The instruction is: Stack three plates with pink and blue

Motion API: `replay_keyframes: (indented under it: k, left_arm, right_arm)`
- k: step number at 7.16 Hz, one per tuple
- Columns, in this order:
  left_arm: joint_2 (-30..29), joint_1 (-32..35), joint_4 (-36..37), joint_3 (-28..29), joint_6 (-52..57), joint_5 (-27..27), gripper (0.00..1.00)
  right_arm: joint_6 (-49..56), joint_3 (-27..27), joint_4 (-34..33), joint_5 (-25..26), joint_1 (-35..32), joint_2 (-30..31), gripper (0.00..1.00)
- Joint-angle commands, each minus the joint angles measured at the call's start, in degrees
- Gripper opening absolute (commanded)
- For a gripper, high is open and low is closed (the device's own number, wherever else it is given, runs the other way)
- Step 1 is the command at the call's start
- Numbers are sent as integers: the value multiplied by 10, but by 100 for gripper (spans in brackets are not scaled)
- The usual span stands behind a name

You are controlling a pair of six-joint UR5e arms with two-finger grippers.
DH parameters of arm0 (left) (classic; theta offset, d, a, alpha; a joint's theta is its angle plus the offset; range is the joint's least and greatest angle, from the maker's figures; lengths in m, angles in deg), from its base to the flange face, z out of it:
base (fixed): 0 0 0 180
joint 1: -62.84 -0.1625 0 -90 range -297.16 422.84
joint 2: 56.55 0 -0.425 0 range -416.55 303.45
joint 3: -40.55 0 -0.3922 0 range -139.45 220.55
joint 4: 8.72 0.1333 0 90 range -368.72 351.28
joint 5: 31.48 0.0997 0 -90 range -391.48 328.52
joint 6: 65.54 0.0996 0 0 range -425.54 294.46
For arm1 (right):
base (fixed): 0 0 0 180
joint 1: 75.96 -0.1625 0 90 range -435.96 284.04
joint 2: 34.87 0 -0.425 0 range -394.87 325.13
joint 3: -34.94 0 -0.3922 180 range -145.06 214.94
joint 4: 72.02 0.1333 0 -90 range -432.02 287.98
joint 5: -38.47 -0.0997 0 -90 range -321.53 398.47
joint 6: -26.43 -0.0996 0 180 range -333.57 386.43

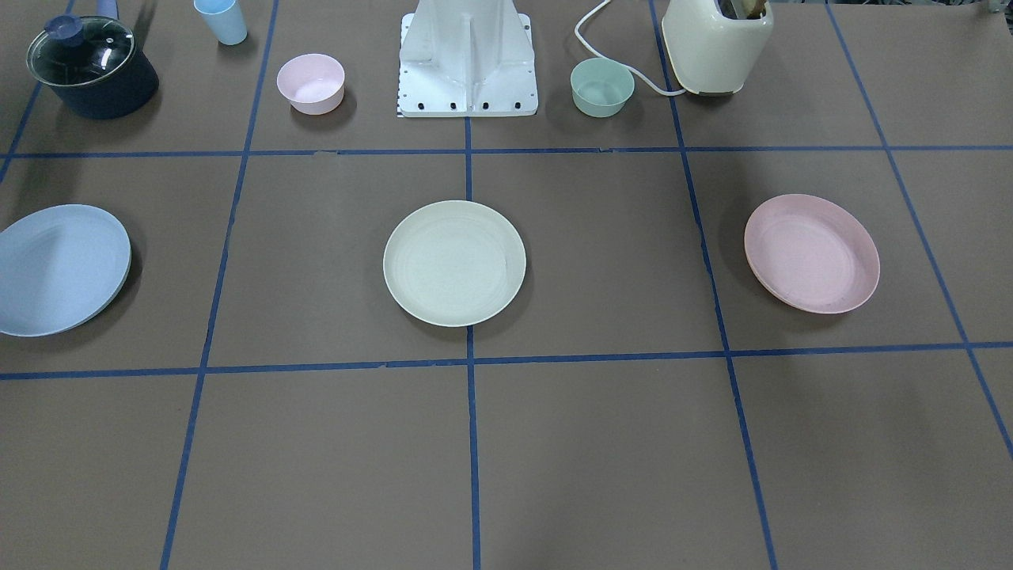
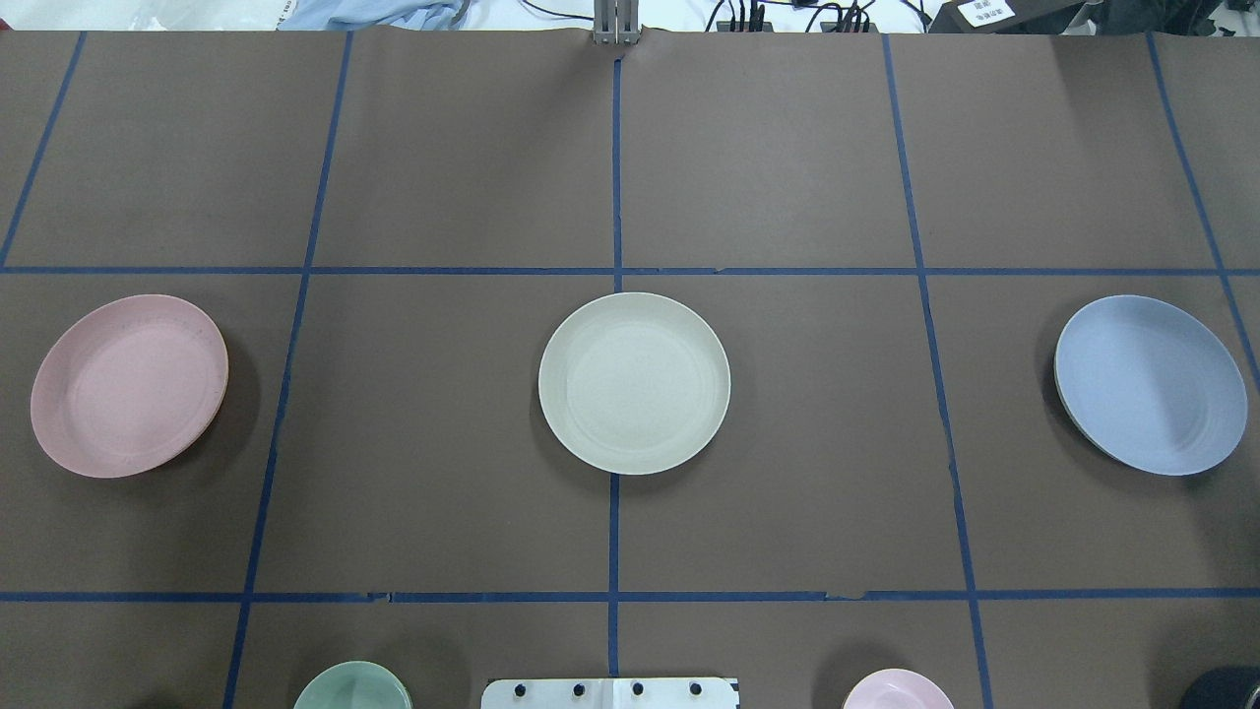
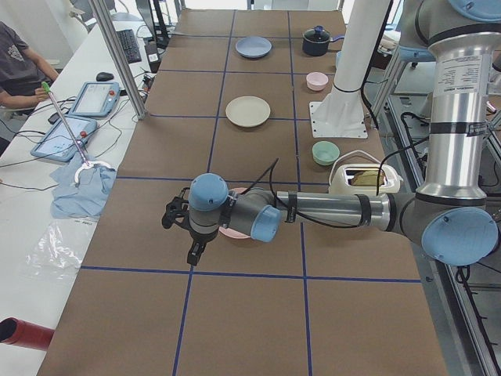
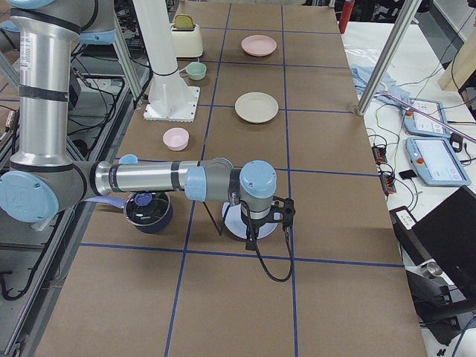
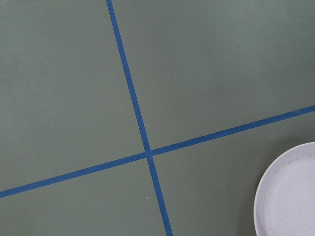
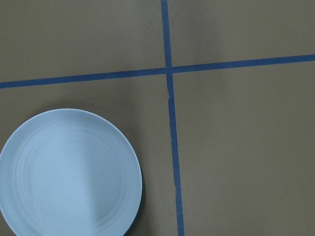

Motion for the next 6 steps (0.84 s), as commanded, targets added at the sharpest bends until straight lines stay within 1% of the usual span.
replay_keyframes:
  k: [1,2,3,4,5,6]
  left_arm:
    - [36,-49,-135,32,-178,-22,100]
    - [63,-100,-232,35,-292,-18,100]
    - [74,-157,-305,36,-403,-12,100]
    - [85,-203,-348,36,-459,14,100]
    - [86,-241,-351,36,-473,36,100]
    - [85,-270,-349,38,-474,47,99]
  right_arm:
    - [1,-1,8,0,0,-10,100]
    - [1,0,8,4,0,-13,100]
    - [1,4,9,8,0,-25,100]
    - [1,5,8,5,0,-19,100]
    - [0,2,9,4,0,-16,100]
    - [0,2,9,3,0,-16,100]
